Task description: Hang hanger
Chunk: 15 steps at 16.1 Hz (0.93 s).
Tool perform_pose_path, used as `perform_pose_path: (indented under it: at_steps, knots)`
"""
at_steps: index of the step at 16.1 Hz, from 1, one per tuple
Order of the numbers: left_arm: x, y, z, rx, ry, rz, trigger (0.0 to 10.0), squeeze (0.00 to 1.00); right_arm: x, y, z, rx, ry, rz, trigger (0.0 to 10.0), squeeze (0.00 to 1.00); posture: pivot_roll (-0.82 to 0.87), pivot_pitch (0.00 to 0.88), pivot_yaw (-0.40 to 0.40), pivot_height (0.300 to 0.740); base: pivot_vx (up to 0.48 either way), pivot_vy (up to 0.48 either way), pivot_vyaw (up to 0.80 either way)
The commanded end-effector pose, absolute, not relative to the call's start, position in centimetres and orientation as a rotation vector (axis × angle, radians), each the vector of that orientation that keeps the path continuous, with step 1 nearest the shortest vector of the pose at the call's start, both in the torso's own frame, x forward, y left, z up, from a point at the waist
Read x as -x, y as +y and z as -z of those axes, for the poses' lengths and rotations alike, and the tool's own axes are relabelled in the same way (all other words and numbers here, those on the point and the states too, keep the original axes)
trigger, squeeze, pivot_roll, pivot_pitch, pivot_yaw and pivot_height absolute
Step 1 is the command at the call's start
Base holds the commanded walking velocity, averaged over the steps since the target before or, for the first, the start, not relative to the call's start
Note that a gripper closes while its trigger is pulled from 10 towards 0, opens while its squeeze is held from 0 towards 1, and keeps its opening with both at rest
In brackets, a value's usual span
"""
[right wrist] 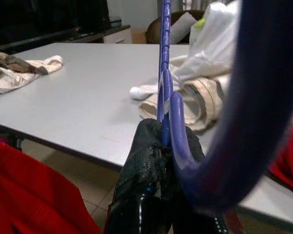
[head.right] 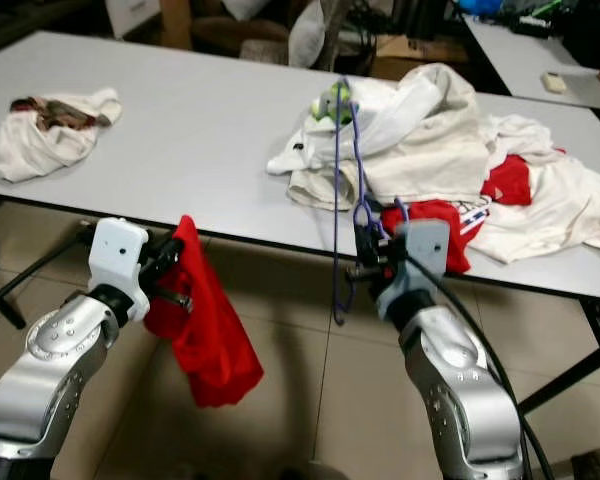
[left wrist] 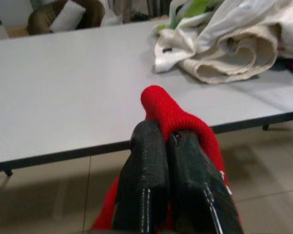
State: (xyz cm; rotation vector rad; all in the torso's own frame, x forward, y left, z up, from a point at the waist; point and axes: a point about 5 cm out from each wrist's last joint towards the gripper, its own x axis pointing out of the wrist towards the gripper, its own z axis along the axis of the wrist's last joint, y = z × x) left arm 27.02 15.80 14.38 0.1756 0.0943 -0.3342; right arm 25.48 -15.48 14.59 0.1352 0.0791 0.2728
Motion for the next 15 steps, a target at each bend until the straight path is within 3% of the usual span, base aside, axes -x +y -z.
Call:
perform_pose_path:
  at_steps: [1,3,5,8,10,15]
  knots:
    - [-27.3,15.8,-15.1,-0.165,0.061,0.332,10.0,0.00,-25.4,-15.2,-14.7,-0.144,0.068,-0.279,10.0,0.00,-0.09,0.000,-0.037,0.740,0.000,0.000,0.00]
    - [-27.6,15.5,-15.2,-0.135,0.043,0.360,10.0,0.00,-25.2,-15.3,-14.5,-0.146,0.082,-0.256,10.0,0.00,-0.10,0.000,-0.027,0.740,0.000,0.000,0.00]
    - [-27.8,15.5,-15.1,-0.131,0.055,0.355,10.0,0.00,-25.2,-15.4,-14.5,-0.152,0.078,-0.254,10.0,0.00,-0.11,0.000,-0.021,0.740,0.000,0.480,-0.80]
    - [-28.2,15.6,-15.1,-0.128,0.052,0.349,10.0,0.00,-25.3,-15.9,-14.9,-0.131,0.065,-0.242,10.0,0.00,-0.11,0.000,-0.015,0.740,0.000,0.480,0.00]
    - [-28.4,15.5,-15.2,-0.109,0.045,0.342,10.0,0.00,-25.5,-16.3,-15.1,-0.095,0.069,-0.246,10.0,0.00,-0.11,0.000,-0.015,0.740,0.000,0.000,-0.37]
    - [-29.3,16.2,-16.4,-0.138,-0.014,0.319,10.0,0.00,-25.6,-17.5,-17.0,0.000,0.075,-0.460,10.0,0.00,-0.10,0.000,-0.026,0.740,0.049,0.000,0.00]
